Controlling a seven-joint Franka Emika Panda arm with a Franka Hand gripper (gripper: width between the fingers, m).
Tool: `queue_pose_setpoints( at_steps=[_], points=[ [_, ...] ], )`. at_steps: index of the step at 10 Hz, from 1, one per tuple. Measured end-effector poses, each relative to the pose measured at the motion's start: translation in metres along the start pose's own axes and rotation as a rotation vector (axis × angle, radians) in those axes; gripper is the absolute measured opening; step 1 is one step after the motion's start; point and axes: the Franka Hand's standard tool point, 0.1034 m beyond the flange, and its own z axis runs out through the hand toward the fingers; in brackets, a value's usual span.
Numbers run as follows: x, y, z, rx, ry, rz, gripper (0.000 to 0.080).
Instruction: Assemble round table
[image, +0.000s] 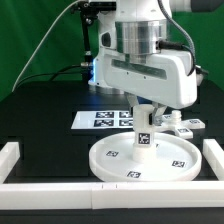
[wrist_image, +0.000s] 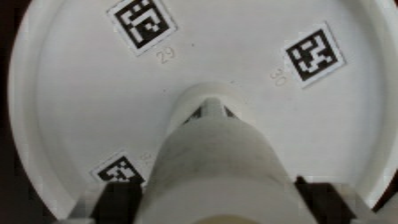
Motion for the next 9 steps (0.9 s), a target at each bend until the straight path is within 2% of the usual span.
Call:
queue_pose_setpoints(
  at_steps=[3, 5, 6, 8, 9],
  points=[
    [-0.002, -0.009, 0.0, 0.035, 0.029, 0.311, 0.0404],
    [-0.005, -0.021, 0.001, 0.122, 0.065, 0.524, 0.0405],
    [-0.007, -0.022, 0.002, 0.147, 0.067, 0.613, 0.0406],
    [-0.002, -0.013, 0.001, 0.206, 0.063, 0.738, 0.0406],
    [-0.004, -0.015, 0.001, 0.205, 0.057, 0.758, 0.0406]
  ],
)
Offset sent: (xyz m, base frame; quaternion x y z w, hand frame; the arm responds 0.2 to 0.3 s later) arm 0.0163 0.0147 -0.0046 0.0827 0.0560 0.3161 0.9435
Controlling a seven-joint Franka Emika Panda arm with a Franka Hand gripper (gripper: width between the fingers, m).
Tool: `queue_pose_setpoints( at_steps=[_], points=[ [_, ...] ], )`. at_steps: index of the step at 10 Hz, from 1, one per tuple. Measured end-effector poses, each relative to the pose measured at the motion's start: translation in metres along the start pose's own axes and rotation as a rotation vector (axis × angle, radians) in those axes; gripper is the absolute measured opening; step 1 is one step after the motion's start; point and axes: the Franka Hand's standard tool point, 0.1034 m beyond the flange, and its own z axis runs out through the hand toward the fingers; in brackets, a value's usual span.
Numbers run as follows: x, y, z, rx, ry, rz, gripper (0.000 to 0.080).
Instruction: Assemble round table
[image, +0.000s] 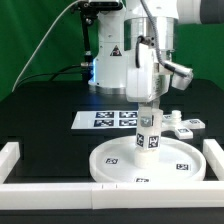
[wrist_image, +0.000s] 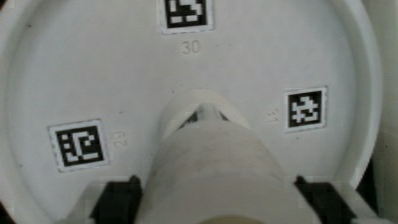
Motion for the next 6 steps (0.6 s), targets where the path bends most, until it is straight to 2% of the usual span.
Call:
queue_pose_setpoints(
  at_steps=[1, 2, 3, 4, 6],
  points=[
    [0.0, 0.0, 0.001, -0.001, 0.001, -0.011, 0.0406],
    [0.004, -0.002, -0.001, 0.0, -0.001, -0.147, 0.0608],
    [0.013, -0.009, -0.006, 0.0, -0.013, -0.285, 0.0608],
    [0.016, -0.011, -0.008, -0.001, -0.014, -0.404, 0.0642],
    [0.014, -0.007, -0.007, -0.021, -0.028, -0.722, 0.0648]
  ],
)
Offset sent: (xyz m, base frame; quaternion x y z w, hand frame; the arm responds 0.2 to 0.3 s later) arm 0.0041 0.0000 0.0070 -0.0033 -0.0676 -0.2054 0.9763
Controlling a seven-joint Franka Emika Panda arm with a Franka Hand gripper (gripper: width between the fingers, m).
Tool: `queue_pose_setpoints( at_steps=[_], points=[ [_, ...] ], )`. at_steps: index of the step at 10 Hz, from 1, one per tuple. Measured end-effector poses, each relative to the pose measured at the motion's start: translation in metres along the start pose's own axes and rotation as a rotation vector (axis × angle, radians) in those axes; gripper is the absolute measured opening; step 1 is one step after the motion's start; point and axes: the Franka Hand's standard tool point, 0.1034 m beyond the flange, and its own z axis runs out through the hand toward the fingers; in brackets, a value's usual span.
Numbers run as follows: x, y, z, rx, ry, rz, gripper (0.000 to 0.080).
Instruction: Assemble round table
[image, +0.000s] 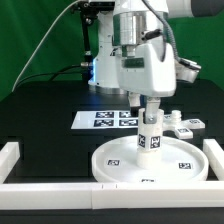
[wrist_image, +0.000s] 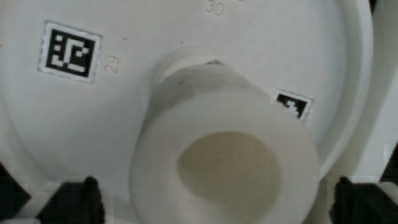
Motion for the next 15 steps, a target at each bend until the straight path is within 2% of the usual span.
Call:
queue_pose_setpoints(
  at_steps=[4, 5, 7, 8, 11, 13, 15],
  points=[
    [0.001, 0.0, 0.0, -0.005, 0.01, -0.23, 0.0649],
    [-0.005, -0.003, 0.001, -0.024, 0.016, -0.446, 0.0649],
    [-0.011, -0.003, 0.003, -0.03, 0.007, -0.661, 0.0649],
    [-0.015, -0.004, 0.004, -0.042, 0.003, -0.804, 0.0649],
    [-0.006, -0.001, 0.003, -0.042, 0.024, -0.903, 0.0649],
    [-0.006, 0.0, 0.003, -0.043, 0.024, -0.901, 0.0412],
    [-0.006, 0.0, 0.004, -0.042, 0.027, -0.746, 0.0407]
  ],
)
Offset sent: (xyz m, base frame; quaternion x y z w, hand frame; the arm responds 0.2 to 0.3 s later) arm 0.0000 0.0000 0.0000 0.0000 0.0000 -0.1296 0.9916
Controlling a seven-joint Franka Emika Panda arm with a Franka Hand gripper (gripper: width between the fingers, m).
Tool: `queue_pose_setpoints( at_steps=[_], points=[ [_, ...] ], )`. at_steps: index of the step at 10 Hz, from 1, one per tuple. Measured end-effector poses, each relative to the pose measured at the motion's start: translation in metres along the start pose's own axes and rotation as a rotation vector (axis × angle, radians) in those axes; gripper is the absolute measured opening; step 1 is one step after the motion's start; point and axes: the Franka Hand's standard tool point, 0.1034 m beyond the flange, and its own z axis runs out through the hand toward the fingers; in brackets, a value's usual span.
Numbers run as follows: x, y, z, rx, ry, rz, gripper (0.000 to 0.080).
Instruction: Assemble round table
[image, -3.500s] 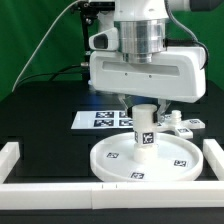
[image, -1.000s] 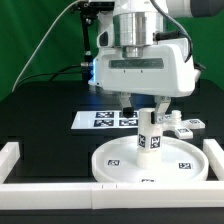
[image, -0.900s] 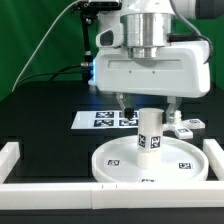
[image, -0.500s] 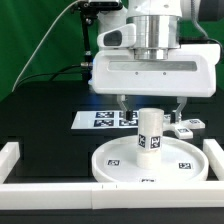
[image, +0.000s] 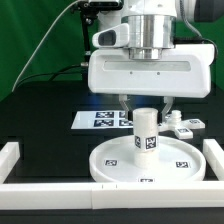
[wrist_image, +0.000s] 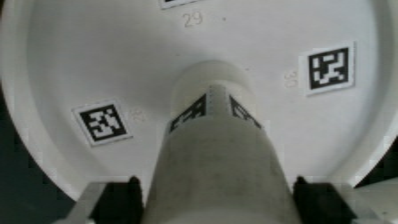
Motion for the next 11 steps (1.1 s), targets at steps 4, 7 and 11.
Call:
queue_pose_setpoints(
  at_steps=[4, 7, 11],
  points=[
    [0.0059, 0.0001, 0.0036, -0.004, -0.01, 0.403, 0.0407],
    [0.0022, -0.0037, 0.0037, 0.001, -0.084, 0.955, 0.0407],
    [0.0026, -0.0028, 0.0046, 0.019, -0.108, 1.351, 0.0415]
  ],
)
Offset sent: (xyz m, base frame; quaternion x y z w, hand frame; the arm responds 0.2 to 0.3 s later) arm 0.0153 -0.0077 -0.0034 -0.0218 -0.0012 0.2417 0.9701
